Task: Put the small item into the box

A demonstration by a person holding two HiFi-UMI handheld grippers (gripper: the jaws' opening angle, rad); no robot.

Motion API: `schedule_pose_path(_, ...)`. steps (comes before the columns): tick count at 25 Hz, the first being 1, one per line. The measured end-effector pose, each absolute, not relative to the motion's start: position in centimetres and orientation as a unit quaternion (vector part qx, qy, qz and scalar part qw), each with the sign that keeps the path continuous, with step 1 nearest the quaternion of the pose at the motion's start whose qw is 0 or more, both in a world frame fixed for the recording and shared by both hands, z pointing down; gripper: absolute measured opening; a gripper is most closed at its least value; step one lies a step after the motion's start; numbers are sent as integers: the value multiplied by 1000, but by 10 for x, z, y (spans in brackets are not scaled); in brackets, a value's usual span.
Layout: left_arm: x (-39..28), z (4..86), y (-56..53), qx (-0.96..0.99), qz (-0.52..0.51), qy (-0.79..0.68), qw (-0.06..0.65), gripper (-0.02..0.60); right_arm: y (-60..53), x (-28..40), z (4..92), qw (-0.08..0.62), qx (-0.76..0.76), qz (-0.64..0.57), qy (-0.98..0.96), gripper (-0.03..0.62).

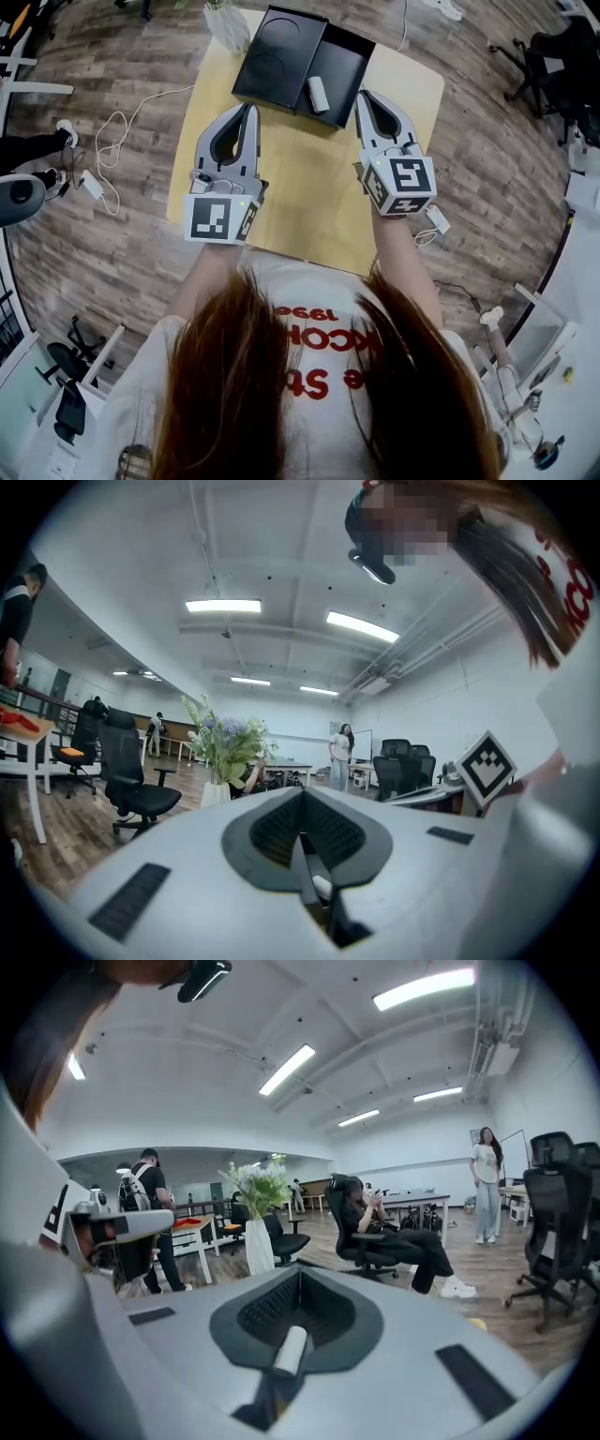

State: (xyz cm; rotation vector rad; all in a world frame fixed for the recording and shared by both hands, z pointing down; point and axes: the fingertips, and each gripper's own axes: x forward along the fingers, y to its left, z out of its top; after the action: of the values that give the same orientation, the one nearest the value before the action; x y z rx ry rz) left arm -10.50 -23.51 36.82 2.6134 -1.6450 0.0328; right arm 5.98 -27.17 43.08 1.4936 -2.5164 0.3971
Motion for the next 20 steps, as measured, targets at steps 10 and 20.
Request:
schedule_pose_path(10, -103, 334, -221, 850, -6, -527, -4, 6, -239, 78, 357, 41, 515, 89, -852, 6)
schedule_pose_path(20, -105, 318, -197, 852, -16, -523, -21, 8, -198, 92, 332, 16, 529, 78, -845, 5)
